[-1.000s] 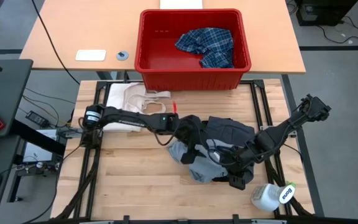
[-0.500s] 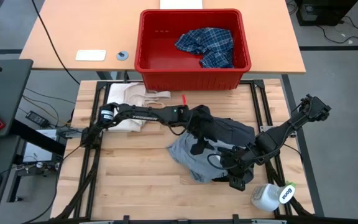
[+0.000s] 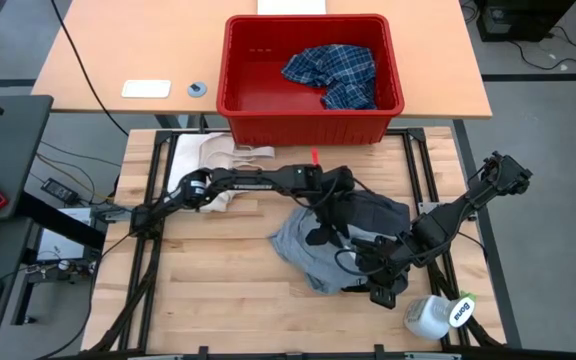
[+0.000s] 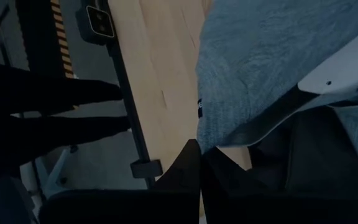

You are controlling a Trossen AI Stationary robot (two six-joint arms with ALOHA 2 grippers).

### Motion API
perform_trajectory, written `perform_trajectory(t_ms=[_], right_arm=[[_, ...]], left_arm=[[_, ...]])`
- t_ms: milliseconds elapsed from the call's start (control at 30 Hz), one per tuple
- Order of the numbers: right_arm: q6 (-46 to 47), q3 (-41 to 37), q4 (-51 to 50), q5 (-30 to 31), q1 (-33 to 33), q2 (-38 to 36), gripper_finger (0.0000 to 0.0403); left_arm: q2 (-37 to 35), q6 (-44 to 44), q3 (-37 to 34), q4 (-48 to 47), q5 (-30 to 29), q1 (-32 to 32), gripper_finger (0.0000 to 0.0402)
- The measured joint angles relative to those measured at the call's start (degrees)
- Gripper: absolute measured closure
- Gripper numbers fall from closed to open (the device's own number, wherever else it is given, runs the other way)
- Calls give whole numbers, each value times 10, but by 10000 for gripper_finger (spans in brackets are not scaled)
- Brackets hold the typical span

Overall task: Fold Laundry from Bin
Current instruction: Fold the gray shirt

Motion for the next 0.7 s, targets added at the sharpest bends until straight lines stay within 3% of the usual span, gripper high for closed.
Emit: perform_trajectory(t_ms=[167,500,567,700], right_arm=[[-7,0,0,1,0,0,398],[-32,0,-1,11,0,0,398],[-32,0,-1,13,0,0,398],[-32,0,-1,16,0,0,398]], left_arm=[[1,1,-1,-14,17,-1,209],[1,42,-3,-75,-2,-12,210],[1,47,-3,-74,-25,-23,210],[1,113,-4,-66,-152,-50,210]])
